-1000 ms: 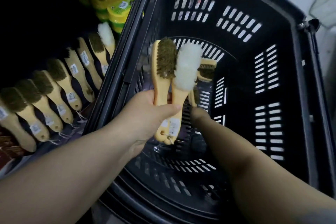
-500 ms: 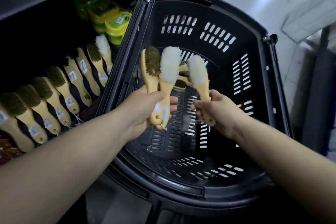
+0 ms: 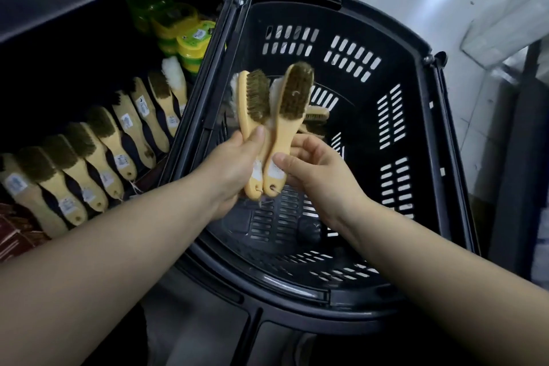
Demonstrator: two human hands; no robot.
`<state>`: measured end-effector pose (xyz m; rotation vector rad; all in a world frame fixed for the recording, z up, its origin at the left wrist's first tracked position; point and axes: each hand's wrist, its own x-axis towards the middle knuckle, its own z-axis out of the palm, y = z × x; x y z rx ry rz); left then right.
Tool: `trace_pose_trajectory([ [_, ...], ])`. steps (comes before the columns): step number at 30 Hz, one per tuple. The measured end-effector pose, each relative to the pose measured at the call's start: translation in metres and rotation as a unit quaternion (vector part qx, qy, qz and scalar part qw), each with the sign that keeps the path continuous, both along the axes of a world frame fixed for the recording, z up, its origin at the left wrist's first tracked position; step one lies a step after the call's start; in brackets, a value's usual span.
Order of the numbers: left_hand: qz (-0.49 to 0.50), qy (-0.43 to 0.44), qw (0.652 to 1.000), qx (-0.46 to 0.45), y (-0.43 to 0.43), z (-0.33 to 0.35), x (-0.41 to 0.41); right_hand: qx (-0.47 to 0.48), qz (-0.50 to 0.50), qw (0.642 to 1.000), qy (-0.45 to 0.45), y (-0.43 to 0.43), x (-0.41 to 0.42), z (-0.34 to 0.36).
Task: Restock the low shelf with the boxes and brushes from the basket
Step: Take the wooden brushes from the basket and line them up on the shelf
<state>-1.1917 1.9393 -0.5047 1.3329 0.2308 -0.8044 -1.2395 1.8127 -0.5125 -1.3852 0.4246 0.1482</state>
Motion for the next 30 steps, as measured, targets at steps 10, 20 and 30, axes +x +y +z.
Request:
trace_pose_trajectory([
  [10,-0.065,-0.018,0.997,0.026,0.003,-0.007,0.000,-0.213,0.060,0.974,-0.042,-0.013,0.010,-0.001],
  [20,-0.016,0.025,0.998,0.058,0.005,-0.016,0.001,-0.373,0.053,0.904,0.202,-0.094,0.133,-0.090],
  [30,-0.036,0.007,0.992,0.123,0.017,-0.023,0.006,-0.473,0.165,0.842,0.198,-0.114,0.159,-0.220],
])
